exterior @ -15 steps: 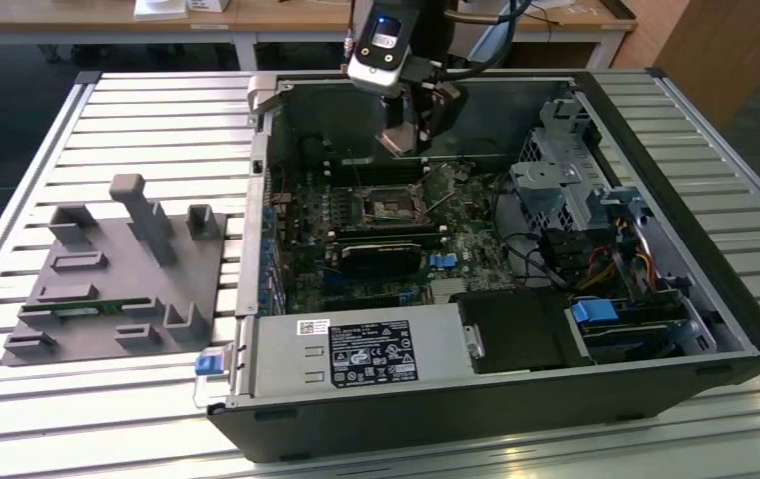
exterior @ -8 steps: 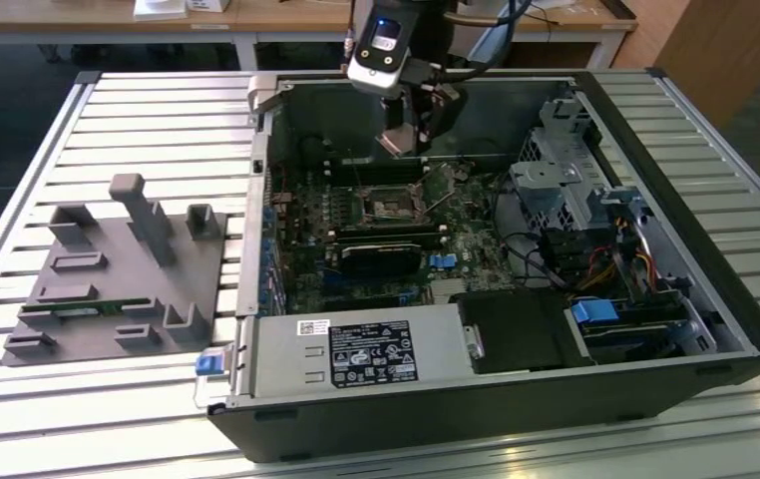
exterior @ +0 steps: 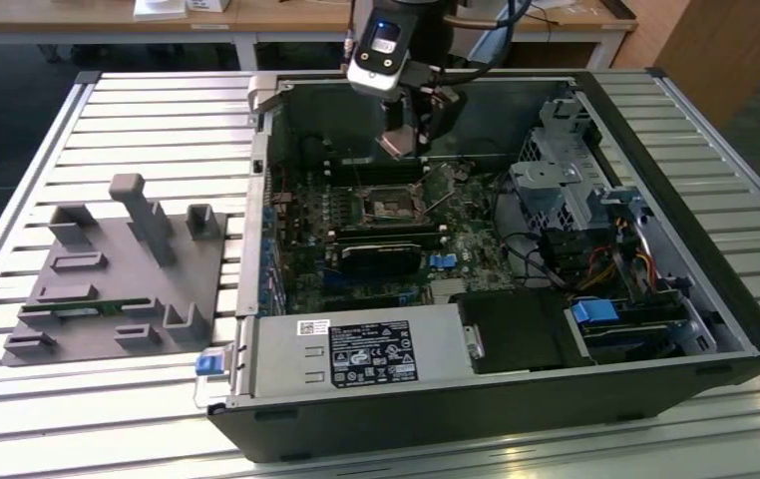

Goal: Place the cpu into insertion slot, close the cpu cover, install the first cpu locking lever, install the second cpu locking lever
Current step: 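Place the cpu into insertion slot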

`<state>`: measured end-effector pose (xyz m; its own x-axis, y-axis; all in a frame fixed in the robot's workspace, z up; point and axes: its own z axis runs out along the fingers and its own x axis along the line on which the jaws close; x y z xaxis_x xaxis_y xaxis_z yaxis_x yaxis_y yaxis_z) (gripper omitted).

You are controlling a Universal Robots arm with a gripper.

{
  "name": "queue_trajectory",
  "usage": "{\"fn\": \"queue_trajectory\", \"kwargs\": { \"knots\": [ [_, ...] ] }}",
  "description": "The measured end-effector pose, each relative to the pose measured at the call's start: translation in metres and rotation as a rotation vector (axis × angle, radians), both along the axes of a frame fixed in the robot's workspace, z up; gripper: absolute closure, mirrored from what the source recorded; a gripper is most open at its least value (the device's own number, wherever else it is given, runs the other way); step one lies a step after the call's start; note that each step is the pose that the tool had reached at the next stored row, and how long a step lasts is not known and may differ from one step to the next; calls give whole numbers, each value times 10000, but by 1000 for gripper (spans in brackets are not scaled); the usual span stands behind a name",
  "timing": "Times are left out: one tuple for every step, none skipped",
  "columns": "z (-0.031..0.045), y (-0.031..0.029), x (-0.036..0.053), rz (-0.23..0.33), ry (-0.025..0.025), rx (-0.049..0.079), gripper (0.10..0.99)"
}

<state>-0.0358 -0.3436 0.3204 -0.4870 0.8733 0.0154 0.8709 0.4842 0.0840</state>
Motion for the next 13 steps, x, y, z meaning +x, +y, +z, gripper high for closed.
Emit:
{"fn": "queue_trajectory", "kwargs": {
  "knots": [
    [-3, 0, 0, -3, 0, 1, 545],
    [-6, 0, 0, -7, 0, 1, 545],
    [-9, 0, 0, -10, 0, 0, 545],
    [-11, 0, 0, -13, 0, 0, 545],
    [-14, 0, 0, -16, 0, 0, 545],
    [-17, 0, 0, -19, 0, 0, 545],
    [-20, 0, 0, -22, 0, 0, 545],
    [-23, 0, 0, -25, 0, 0, 545],
    [-26, 0, 0, -29, 0, 0, 545],
    [-29, 0, 0, -32, 0, 1, 545],
    [-32, 0, 0, -35, 0, 1, 545],
    [-34, 0, 0, -37, 0, 0, 545],
    [-37, 0, 0, -40, 0, 0, 545]
  ]
}}
